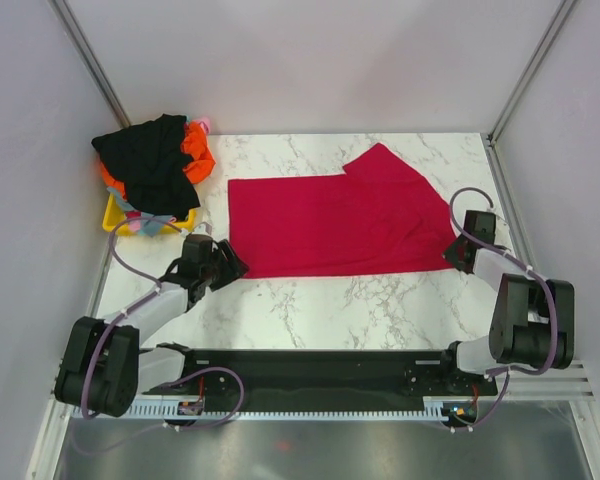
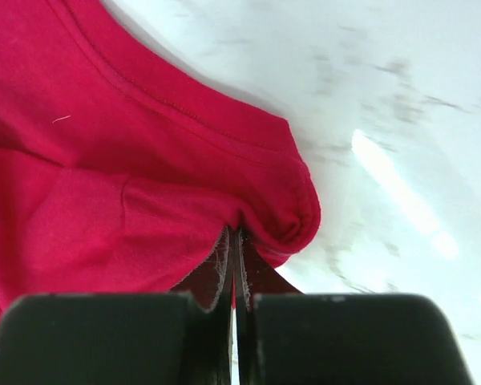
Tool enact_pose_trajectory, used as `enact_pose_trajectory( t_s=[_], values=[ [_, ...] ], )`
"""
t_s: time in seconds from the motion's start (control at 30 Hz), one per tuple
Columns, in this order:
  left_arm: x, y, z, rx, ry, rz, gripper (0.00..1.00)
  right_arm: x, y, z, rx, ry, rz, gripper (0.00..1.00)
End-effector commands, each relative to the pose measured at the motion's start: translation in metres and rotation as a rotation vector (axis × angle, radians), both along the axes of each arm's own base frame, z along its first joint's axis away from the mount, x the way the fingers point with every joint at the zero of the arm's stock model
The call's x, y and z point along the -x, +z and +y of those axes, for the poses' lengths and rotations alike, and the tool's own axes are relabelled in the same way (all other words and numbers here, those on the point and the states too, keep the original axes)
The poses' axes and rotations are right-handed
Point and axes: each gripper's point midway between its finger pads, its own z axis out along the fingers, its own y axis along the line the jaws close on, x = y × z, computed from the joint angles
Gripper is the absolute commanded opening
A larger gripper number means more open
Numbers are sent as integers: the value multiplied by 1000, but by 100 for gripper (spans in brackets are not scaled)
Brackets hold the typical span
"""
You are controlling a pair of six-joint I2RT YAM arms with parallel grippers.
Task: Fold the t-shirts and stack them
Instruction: Fold the tshirt
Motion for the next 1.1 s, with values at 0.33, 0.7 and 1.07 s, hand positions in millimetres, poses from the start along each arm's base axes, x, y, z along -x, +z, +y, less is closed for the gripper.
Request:
enact_pose_trajectory(
  t_s=[0.33,0.7,1.07],
  values=[
    [-9,21,9,-59,42,10,64,43,17,-20,8,-112,41,81],
    [-49,126,-3,-11,6,-284,69,-51,176,0,94,64,-379,88],
    [-54,63,-54,147,-158,-319,67,-266,163,55,178,349,-264,91]
  ],
)
